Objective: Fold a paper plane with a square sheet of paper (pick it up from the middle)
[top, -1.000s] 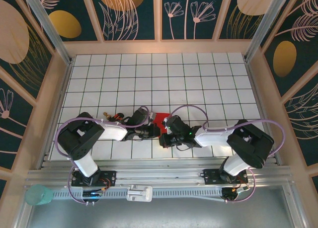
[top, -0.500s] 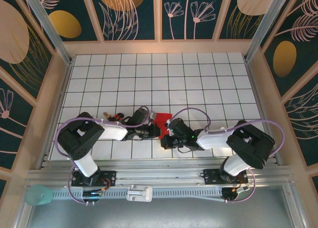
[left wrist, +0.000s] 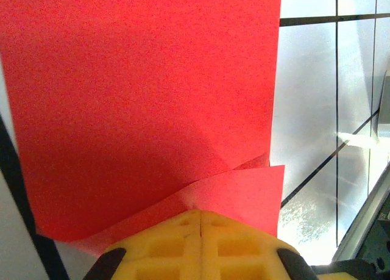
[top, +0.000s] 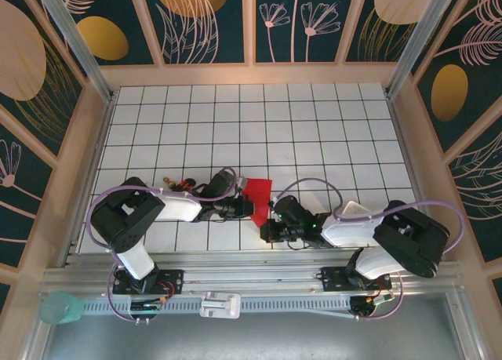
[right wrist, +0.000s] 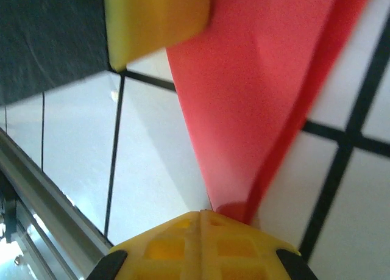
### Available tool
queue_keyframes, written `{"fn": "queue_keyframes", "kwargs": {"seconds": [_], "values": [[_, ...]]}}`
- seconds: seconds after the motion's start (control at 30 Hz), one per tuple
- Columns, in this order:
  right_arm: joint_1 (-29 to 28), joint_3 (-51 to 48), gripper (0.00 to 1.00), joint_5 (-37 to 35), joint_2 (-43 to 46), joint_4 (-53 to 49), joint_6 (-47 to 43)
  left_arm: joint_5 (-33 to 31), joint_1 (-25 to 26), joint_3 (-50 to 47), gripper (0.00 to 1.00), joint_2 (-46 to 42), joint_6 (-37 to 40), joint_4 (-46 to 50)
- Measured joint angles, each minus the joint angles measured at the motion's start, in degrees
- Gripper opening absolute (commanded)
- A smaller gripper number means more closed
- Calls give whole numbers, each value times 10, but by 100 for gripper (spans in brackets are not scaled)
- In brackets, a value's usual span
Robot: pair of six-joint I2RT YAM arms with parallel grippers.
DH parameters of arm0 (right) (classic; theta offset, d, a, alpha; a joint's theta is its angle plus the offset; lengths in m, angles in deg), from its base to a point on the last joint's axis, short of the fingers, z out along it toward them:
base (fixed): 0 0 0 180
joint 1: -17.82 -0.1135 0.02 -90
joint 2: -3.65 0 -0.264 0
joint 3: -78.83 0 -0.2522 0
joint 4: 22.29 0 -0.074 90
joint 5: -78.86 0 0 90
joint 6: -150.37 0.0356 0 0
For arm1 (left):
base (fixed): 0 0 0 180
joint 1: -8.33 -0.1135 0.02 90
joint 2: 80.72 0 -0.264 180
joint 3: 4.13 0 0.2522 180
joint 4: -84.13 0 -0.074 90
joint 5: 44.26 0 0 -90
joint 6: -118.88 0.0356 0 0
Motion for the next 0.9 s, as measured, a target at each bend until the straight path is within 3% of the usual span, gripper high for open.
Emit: {"fn": "queue_keyframes", "kwargs": {"seconds": [0.23, 0.67, 0.9], "values": [[21, 6, 0, 34, 28, -34, 0, 1, 0, 2, 0, 2, 0, 1], [65, 63, 0, 69, -77, -4, -20, 2, 0, 2, 0, 2, 0, 3], [59, 43, 0, 68, -63, 9, -15, 0, 0, 7, 0, 2, 2, 10]]}}
